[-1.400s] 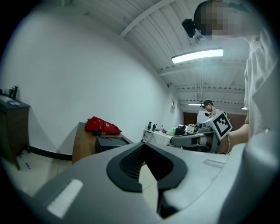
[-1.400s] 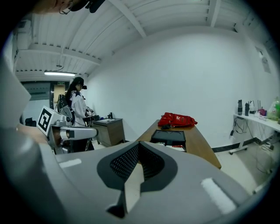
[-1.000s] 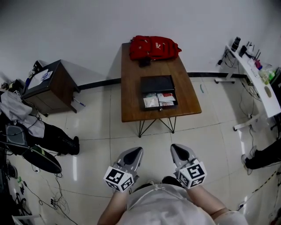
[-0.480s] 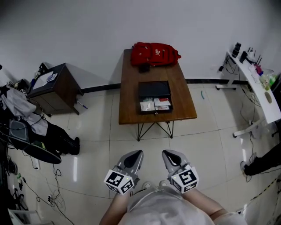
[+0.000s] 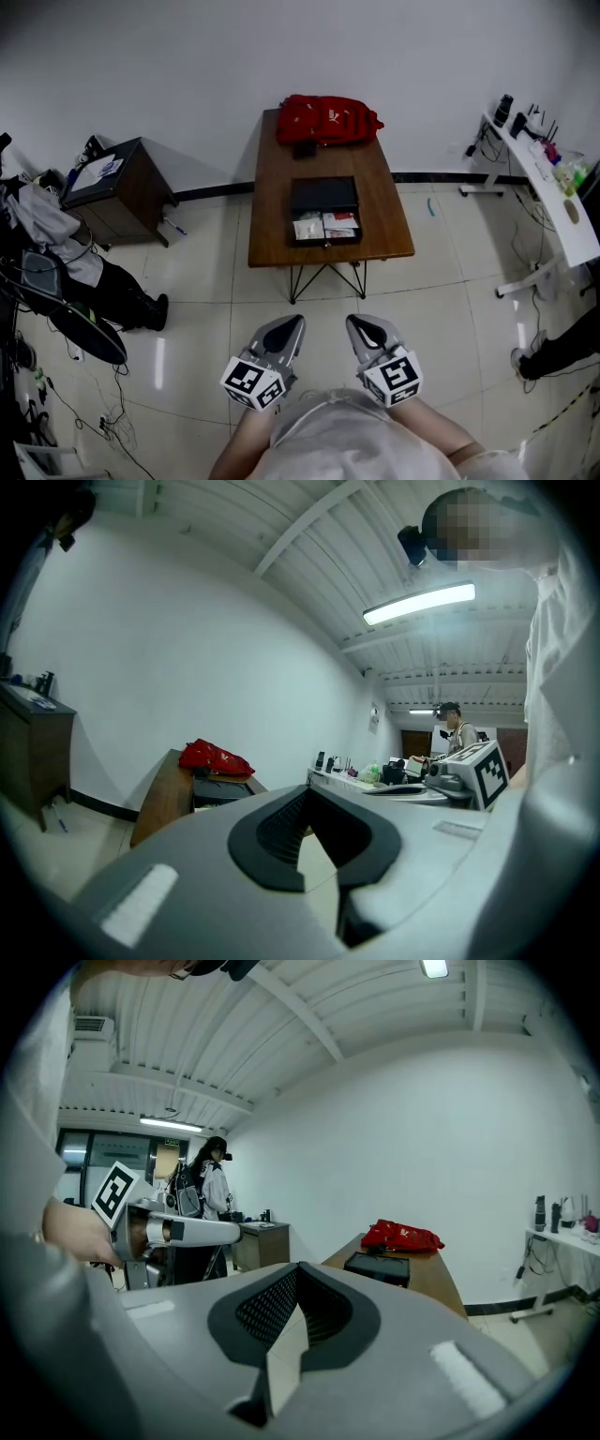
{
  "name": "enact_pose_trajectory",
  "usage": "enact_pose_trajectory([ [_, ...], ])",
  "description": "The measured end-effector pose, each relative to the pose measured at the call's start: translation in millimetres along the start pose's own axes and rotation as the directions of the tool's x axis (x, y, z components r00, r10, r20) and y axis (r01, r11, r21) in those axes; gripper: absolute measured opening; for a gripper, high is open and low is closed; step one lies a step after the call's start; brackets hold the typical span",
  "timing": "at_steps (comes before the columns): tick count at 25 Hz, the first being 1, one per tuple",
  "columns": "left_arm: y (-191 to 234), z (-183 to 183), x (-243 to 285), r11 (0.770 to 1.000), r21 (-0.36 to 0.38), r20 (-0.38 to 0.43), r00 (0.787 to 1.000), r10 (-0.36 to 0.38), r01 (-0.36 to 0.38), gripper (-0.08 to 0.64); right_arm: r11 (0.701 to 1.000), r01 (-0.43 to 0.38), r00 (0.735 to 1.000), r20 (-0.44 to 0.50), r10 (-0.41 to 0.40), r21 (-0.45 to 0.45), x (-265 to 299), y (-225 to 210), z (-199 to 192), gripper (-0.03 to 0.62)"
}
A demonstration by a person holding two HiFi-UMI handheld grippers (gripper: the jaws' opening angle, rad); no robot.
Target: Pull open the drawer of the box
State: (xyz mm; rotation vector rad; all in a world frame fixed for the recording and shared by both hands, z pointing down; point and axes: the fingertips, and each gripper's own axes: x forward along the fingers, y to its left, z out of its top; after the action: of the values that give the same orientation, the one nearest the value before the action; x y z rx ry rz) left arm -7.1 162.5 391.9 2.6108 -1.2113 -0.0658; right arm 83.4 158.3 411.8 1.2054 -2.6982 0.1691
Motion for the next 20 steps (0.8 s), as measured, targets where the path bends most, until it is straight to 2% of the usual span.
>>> enact_pose_trajectory([
  [4,-5,7,8,1.0,0.009,0.003,1.0,-0.016,0.016,0.006,1.0,0.007,1.0,0.028,-0.006,-0.023,2,-8,17,0.008],
  [7,-5,13,12,0.999,0.029,0.004,1.0,-0.022,0.021,0.006,1.0,0.005,0.999,0.046,-0.005,0.0,3,-14,22,0.008],
  [13,-10,13,16,0.988,0.153,-0.031,0.999,-0.028,0.033,0.006,1.0,0.005,0.999,0.046,-0.005,0.012,4,-19,24,0.008],
  [20,-11,16,17,0.988,0.152,-0.016,0.999,-0.038,0.04,0.006,1.0,-0.022,0.997,0.067,0.023,-0.022,5,-13,32,0.008],
])
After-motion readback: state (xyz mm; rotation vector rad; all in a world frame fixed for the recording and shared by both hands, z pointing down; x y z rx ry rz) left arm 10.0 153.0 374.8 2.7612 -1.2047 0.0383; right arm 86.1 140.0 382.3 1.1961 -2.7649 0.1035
